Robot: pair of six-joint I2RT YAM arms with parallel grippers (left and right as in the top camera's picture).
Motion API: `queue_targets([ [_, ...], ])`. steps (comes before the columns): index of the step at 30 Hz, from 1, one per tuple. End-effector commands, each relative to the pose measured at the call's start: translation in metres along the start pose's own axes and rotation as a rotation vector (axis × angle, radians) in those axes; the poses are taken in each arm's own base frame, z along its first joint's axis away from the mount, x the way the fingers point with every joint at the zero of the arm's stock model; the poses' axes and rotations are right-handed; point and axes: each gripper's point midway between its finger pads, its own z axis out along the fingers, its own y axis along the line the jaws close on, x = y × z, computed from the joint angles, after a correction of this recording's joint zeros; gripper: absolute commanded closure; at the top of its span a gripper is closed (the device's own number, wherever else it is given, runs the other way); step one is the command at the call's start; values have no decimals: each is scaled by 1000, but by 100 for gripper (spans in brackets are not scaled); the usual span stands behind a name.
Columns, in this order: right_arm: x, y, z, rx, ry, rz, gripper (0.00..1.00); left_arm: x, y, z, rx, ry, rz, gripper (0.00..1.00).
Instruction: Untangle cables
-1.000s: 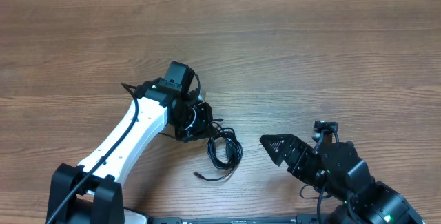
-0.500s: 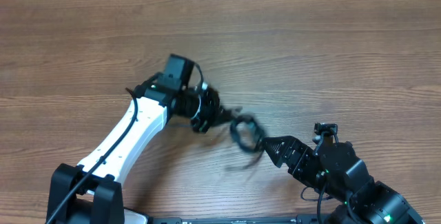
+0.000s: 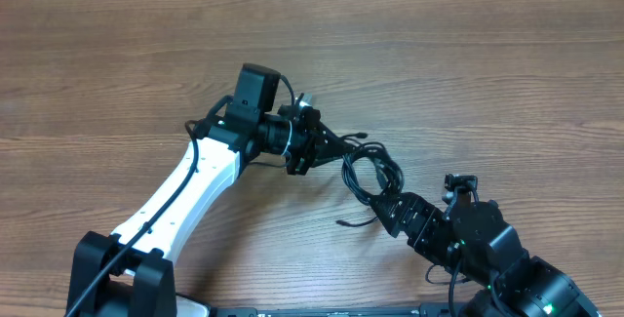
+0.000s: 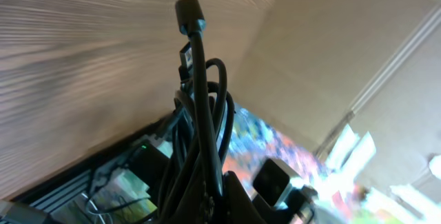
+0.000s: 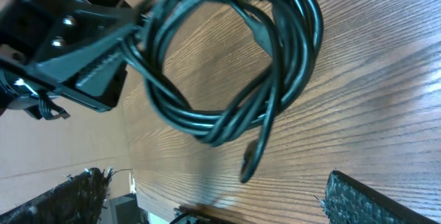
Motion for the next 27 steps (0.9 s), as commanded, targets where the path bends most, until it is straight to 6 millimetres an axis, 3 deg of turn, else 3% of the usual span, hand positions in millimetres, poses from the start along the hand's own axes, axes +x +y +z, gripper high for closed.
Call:
queue_targets([
  [1, -1, 2, -1, -7, -3, 1, 0, -22, 18, -1, -104, -152, -54, 96],
  [5, -1, 2, -1, -7, -3, 1, 0, -38, 56, -12, -268, -300, -148, 96],
  [11, -1, 2, -1, -7, -3, 1, 0, -35, 94, -26, -438, -358, -204, 96],
  [27, -1, 2, -1, -7, -3, 1, 0, -28, 115, -36, -550, -355, -188, 96],
])
